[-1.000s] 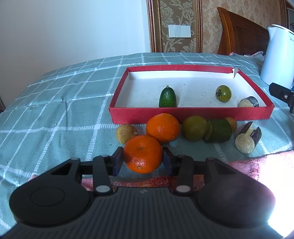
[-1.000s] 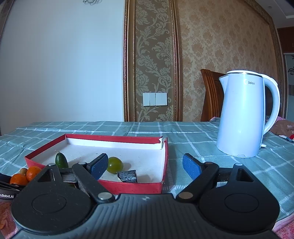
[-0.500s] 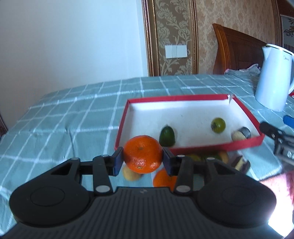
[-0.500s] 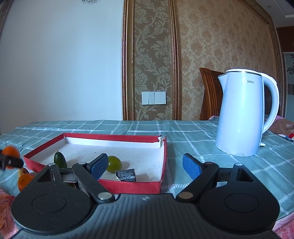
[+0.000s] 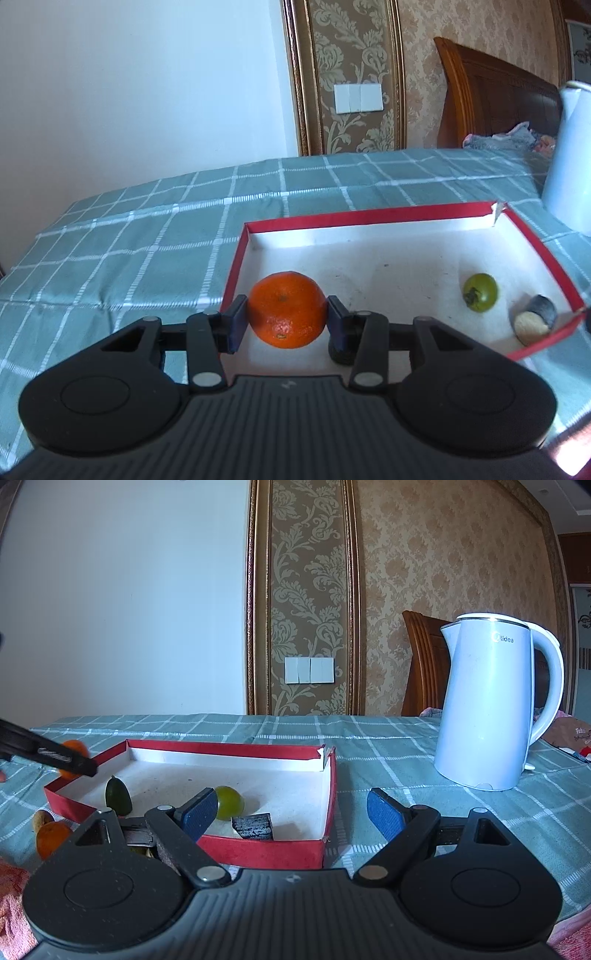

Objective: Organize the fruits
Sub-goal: 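Carry the mandarin into the red tray and open the left gripper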

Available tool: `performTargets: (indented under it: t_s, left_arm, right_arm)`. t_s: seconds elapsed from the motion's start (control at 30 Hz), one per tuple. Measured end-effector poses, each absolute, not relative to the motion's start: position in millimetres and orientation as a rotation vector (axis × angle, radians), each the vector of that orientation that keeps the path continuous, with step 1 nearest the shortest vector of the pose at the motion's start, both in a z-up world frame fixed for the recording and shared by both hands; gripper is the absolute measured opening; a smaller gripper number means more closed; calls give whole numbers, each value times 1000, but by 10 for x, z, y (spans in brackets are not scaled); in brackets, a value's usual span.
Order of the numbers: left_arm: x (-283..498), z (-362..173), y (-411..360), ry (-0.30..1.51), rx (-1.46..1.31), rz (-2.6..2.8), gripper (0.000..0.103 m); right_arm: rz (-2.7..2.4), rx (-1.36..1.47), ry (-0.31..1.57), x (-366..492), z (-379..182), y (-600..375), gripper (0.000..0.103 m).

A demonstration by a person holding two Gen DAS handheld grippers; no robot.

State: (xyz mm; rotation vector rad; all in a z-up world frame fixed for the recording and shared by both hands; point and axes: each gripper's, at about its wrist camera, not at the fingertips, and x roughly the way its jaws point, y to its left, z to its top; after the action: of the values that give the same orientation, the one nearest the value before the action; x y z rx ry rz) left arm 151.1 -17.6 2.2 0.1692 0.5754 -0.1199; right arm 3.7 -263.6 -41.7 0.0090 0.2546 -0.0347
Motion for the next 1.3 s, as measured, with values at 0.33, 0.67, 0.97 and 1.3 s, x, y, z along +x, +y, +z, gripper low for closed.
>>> performTargets:
  t_s: [0.33, 0.67, 0.97, 1.3]
  left_arm:
    - [1819, -117, -139, 625, 119, -105, 42]
    - [1881, -129, -112, 610, 106, -107, 69]
    - [1650, -52, -100, 575, 127, -94, 77]
    - [1079, 122, 117, 527, 82, -65, 86]
  right_arm:
    - [-26, 10, 271, 60, -416, -2644, 88]
    - [-26, 2, 280, 71, -423, -2637, 88]
    - [-33, 2, 284, 70, -420, -2640, 88]
    - [-29, -6, 272, 47, -428, -2633, 88]
